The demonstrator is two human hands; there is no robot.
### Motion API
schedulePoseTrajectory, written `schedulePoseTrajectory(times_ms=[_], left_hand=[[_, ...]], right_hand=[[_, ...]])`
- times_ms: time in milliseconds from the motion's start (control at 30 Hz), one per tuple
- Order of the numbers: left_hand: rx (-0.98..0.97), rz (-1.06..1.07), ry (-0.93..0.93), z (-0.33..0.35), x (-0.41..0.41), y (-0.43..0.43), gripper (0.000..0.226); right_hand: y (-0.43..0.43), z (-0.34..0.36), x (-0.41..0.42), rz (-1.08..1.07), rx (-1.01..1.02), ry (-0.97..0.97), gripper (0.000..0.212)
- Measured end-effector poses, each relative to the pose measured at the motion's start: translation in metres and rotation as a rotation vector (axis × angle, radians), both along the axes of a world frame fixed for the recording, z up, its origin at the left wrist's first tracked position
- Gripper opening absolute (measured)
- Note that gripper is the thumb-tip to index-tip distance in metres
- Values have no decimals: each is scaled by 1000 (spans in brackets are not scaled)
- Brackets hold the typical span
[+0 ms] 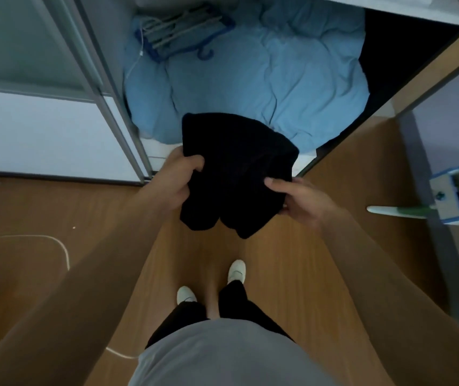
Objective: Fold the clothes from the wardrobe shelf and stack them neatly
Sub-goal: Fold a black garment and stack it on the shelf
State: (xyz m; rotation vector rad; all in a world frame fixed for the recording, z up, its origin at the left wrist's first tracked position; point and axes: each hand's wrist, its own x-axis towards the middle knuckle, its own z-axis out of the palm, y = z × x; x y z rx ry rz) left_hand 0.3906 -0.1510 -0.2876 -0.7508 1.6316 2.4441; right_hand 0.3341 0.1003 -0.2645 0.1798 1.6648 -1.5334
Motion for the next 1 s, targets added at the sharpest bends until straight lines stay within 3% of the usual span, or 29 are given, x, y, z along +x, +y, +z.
schedulePoseTrajectory(times_ms=[100,267,367,500,567,700,1000], left_hand=[[-85,41,-13,21,-24,-12,32],[-261,122,-62,69,-72,-13,24],[-418,190,-23,96,-102,-15,14],[-621,154,-16,133,-130,-24,17],[-574,121,0,146,-145,-31,21],[-212,146,193,172,-181,-42,29],[-243,429,646,255,-306,-98,34]], right_hand=[[9,10,-27,-68,24,157,17],[4,58,-101,-23,192,430,25],[-6,86,-141,-23,13,324,36],[-16,107,-182,-90,-250,268,43],[-25,119,-199,-164,-343,313,41],[-55,154,-235,-341,-510,415,20],[-140,234,-337,-448,-842,683,16]])
